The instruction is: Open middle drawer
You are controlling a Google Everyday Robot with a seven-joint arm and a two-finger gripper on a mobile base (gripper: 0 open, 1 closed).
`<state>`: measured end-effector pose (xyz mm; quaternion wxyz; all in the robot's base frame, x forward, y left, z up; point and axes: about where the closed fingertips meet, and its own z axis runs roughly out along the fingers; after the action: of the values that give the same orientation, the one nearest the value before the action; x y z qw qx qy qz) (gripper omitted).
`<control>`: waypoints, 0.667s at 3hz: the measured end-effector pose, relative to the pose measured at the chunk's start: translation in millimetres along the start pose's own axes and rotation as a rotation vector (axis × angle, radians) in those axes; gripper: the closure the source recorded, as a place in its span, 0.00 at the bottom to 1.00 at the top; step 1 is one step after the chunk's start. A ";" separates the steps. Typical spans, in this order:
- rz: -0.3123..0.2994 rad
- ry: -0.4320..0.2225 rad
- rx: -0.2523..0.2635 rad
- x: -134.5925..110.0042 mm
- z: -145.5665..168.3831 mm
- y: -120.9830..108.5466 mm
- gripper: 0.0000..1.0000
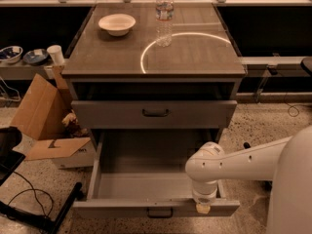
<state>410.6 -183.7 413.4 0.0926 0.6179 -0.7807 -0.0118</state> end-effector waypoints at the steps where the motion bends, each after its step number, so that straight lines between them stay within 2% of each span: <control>1: 0.017 0.009 -0.014 1.9 -0.1 7.7 1.00; 2: 0.039 0.013 -0.029 3.1 -1.7 16.9 1.00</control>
Offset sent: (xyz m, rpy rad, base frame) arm -0.3335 -0.0626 0.1603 -0.3247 0.5429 -0.6583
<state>393.9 -182.5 417.8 0.1070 0.6013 -0.7916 -0.0173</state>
